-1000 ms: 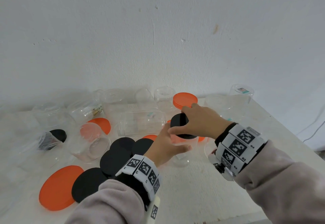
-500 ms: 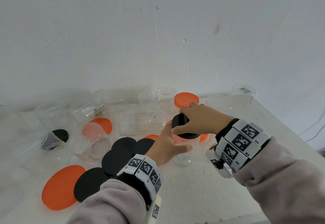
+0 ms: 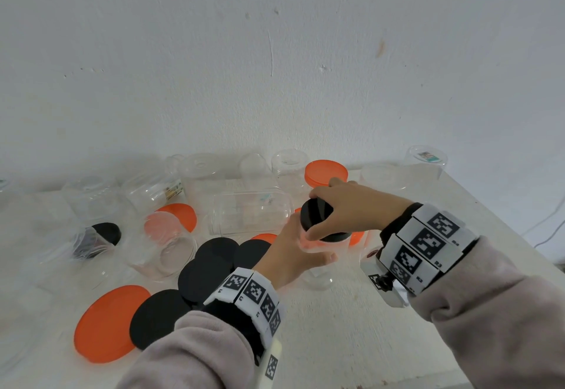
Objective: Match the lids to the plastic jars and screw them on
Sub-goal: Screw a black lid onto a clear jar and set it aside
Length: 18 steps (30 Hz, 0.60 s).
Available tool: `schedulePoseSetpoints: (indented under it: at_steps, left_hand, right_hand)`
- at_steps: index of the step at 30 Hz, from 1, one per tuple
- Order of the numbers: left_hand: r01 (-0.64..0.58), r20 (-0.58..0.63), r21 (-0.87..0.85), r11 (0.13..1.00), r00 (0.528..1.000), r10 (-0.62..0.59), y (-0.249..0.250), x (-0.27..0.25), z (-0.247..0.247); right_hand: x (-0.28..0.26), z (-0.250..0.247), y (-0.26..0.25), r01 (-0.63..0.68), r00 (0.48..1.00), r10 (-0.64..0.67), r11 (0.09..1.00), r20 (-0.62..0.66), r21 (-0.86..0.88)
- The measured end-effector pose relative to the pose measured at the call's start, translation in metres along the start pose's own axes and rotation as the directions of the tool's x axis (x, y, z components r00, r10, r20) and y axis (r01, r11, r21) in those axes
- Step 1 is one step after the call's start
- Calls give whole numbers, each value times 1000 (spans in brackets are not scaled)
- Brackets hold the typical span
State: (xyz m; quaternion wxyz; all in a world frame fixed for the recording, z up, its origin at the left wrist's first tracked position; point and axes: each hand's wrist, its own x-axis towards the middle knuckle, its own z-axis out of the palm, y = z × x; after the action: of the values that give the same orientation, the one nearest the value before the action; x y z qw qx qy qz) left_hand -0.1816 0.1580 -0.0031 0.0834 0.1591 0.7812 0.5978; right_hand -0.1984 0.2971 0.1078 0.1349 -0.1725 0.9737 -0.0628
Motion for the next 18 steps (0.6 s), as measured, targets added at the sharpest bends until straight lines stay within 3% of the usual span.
schedulePoseSetpoints:
  at_steps: [13, 18]
  left_hand:
    - [0, 5, -41, 999, 1000, 0, 4, -6, -2]
    - [19, 2, -35, 999, 1000, -19, -3, -2, -1]
  right_hand:
    - [-6, 30, -4, -39, 981, 22, 996, -192, -85]
    - [-6, 46, -5, -97, 940, 75, 994, -332, -49]
